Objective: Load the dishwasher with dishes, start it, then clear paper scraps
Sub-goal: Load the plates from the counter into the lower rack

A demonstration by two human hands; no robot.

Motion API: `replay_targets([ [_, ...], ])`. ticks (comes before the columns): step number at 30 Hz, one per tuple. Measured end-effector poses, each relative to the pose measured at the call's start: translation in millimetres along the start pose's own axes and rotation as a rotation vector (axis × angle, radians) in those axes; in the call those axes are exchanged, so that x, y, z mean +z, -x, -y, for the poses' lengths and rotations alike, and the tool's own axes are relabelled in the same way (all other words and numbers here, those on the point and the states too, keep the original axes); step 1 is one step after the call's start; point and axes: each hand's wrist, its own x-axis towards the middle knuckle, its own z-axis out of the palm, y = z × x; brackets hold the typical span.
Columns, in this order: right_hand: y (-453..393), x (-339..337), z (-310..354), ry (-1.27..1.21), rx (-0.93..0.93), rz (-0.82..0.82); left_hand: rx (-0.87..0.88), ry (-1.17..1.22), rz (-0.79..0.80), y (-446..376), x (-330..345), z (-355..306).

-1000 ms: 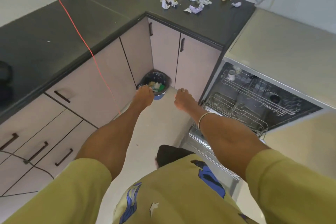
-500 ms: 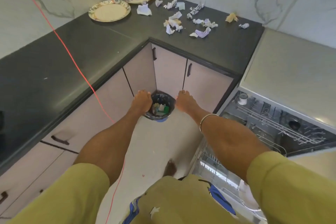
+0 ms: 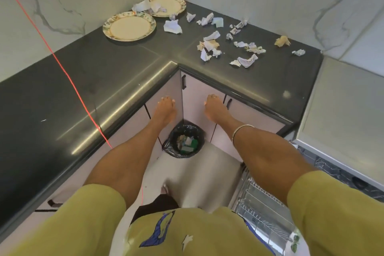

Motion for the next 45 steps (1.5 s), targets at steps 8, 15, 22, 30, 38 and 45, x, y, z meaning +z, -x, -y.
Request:
replay_targets([
  [8, -122.7, -20.0, 25.6, 0.106, -0.09, -0.111, 0.045, -0.079, 0.006, -131.8, -20.1, 15.5],
  [15, -236.3, -53.6, 67.0, 0.03, -0.028, -0.103, 0.031, -0.131, -0.041, -233.2, -73.1, 28.3],
  [22, -318.6, -48.2, 86.5, 0.112, -0.043, -0.131, 0.01, -0.146, -0.033, -324.2, -95.5, 53.3],
  [30, -407.9, -66.7, 88.9, -0.003, -0.059, -0.093, -0.086, -0.15, -0.004, -401.0, -102.7, 57.6],
  [38, -493.6, -91.8, 77.7, -0.065, -0.027, -0.075, -0.08, -0.205, -0.04, -469.4, -106.8, 58.8],
  [45, -555.7, -101.0, 86.5, -0.151, 0.046, -0.06, -0.069, -0.291, 0.003, -513.1, -104.3, 69.2],
])
